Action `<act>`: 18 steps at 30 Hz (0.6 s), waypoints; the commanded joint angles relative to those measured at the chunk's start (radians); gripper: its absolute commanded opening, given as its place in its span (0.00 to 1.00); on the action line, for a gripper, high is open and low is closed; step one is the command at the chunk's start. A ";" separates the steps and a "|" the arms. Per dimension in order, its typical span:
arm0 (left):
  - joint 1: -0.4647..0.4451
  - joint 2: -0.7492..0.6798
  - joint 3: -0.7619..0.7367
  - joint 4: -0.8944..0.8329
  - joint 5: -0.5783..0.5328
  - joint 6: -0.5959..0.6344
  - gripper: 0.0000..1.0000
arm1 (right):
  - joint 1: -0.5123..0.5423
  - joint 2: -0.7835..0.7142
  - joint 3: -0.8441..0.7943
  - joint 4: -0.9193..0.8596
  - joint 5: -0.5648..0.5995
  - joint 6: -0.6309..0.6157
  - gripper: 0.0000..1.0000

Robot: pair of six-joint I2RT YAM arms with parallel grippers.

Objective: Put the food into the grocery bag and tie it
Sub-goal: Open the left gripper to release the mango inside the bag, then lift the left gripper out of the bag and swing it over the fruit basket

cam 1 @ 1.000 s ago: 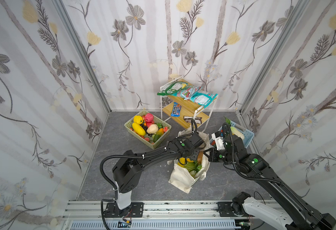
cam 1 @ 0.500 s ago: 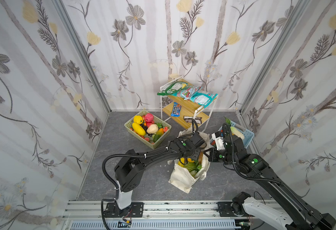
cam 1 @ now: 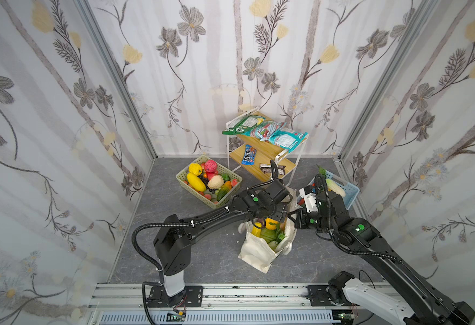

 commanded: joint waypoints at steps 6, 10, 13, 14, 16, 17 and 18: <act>0.028 -0.088 0.027 -0.013 0.009 0.017 0.78 | 0.001 0.002 -0.002 0.024 0.002 0.001 0.03; 0.048 -0.127 0.027 -0.016 -0.016 0.024 0.78 | 0.002 0.002 -0.004 0.026 0.002 0.003 0.03; 0.069 -0.155 0.023 -0.019 -0.033 0.030 0.78 | 0.001 0.000 -0.005 0.026 0.001 0.003 0.03; 0.076 -0.166 0.021 -0.021 -0.039 0.032 0.78 | 0.002 0.000 -0.004 0.026 0.001 0.002 0.03; 0.088 -0.185 0.015 -0.022 -0.050 0.036 0.78 | 0.001 -0.001 -0.005 0.025 0.001 0.002 0.03; 0.097 -0.195 0.011 -0.023 -0.056 0.038 0.78 | 0.001 -0.003 -0.005 0.025 0.001 0.002 0.03; 0.106 -0.206 0.007 -0.023 -0.062 0.040 0.79 | 0.002 -0.003 -0.005 0.025 0.001 0.002 0.03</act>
